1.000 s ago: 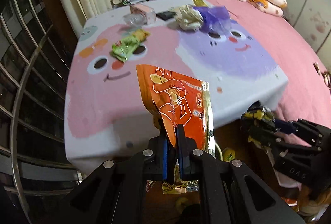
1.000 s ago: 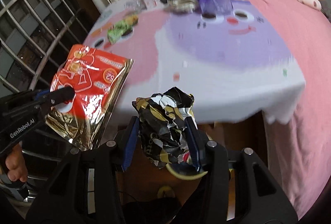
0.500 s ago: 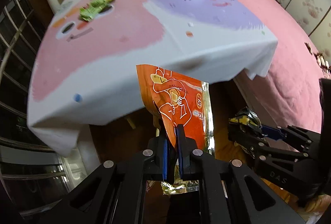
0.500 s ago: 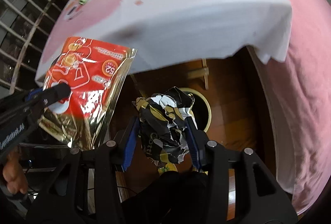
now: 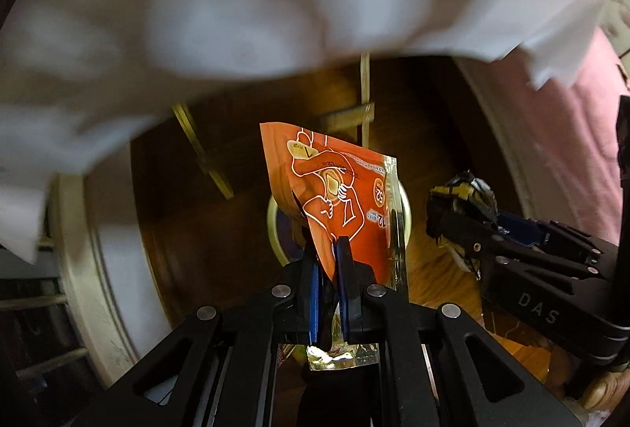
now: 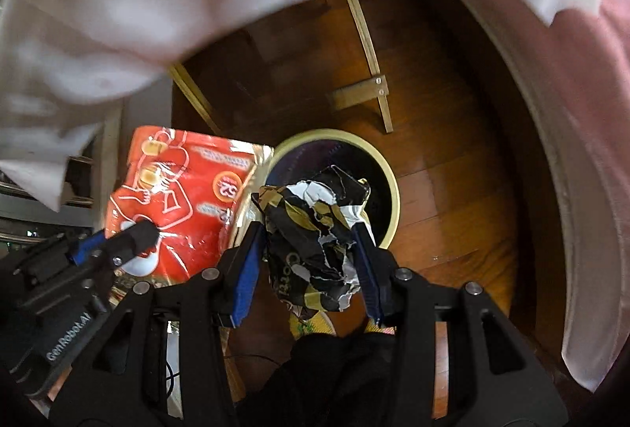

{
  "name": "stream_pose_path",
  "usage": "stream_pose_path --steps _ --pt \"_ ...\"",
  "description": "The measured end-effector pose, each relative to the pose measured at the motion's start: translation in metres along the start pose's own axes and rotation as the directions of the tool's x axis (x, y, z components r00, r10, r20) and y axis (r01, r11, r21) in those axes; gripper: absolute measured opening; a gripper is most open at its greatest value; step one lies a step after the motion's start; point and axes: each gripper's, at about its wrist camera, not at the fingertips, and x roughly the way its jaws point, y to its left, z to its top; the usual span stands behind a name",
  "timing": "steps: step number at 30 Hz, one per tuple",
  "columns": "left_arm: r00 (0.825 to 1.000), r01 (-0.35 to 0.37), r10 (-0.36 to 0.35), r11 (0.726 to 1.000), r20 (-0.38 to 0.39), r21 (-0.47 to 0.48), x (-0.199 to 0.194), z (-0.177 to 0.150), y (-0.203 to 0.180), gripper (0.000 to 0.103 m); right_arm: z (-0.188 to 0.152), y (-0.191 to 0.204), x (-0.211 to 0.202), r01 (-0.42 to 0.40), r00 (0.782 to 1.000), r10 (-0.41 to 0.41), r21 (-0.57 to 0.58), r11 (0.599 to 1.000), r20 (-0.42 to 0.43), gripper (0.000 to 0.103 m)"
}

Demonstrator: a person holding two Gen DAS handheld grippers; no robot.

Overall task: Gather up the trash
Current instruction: 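Carry the orange bag and black-gold wrapper down over the trash bin, then open both tools to drop the bag and wrapper into the bin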

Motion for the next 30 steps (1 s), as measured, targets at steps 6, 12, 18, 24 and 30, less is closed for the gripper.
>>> stream_pose_path --steps 6,12,18,24,30 --pt "1.000 -0.001 0.001 1.000 -0.018 -0.020 0.063 -0.001 -0.006 0.008 -0.001 -0.018 0.052 -0.008 1.000 0.007 -0.012 1.000 -0.021 0.042" --pt "0.999 0.002 -0.003 1.000 -0.040 -0.018 0.109 0.000 -0.016 0.011 -0.005 -0.031 0.096 -0.012 0.999 0.012 -0.005 1.000 -0.044 0.043" --pt "0.999 -0.012 0.012 1.000 -0.037 -0.008 0.138 -0.003 -0.012 0.025 0.000 -0.037 0.123 -0.023 0.998 0.023 -0.002 1.000 -0.057 0.045" --pt "1.000 -0.015 0.014 1.000 -0.028 -0.024 0.142 -0.003 0.000 0.055 0.004 -0.037 0.139 -0.034 0.997 0.034 -0.006 0.999 -0.064 0.052" --pt "0.999 -0.036 0.035 0.998 -0.010 -0.052 0.135 -0.002 0.013 0.086 0.005 -0.036 0.134 -0.019 0.999 0.020 0.021 1.000 -0.050 0.066"
